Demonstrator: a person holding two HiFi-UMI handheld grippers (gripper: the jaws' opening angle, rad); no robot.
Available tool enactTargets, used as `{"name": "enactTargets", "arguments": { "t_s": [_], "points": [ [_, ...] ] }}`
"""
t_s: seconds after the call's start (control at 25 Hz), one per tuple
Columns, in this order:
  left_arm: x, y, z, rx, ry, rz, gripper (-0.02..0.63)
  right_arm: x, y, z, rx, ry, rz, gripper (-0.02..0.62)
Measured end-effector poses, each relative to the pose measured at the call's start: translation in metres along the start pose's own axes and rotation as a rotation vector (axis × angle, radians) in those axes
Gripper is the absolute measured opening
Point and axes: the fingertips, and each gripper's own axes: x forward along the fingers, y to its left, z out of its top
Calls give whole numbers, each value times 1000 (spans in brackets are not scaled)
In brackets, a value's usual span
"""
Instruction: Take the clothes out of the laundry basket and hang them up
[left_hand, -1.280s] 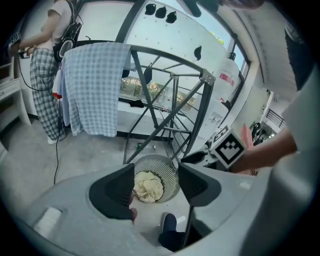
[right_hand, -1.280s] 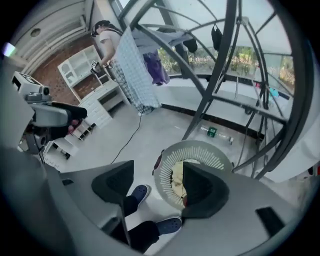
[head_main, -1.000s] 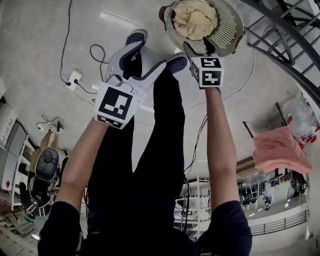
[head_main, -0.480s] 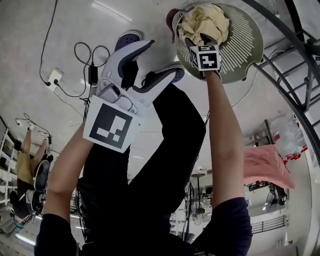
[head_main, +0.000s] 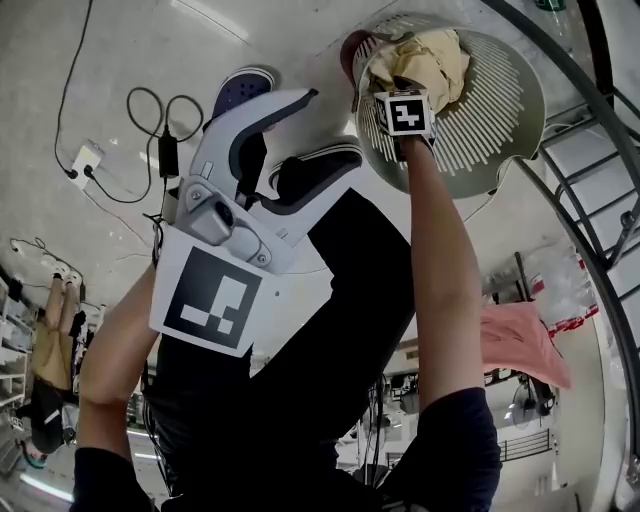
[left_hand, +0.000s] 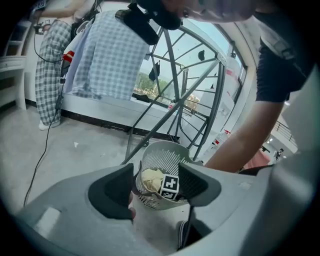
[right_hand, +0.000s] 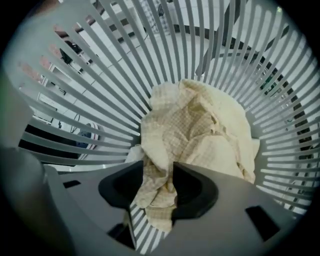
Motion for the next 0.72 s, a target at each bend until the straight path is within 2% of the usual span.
{"name": "enactTargets", "arguments": {
  "t_s": [0.04,0.12,0.2,0.36,0.72],
  "points": [
    [0,1,2,-2,-6,1,275,4,-3,-2,7,12,-11,175],
    [1,1,5,3,-24,2,274,4,-13,2,25,3,-53,73],
    [2,2,7,-21,-35,-2,275,-6,-19,6,30,-19,-92,21],
    [-5,-3,12,-72,-23,-2,275,-42,-15,12,9,-78,-115,14],
    [-40,-43,48,-11,11,-32,274,-160,-24,11,61,-199,-193,14]
  ]
}}
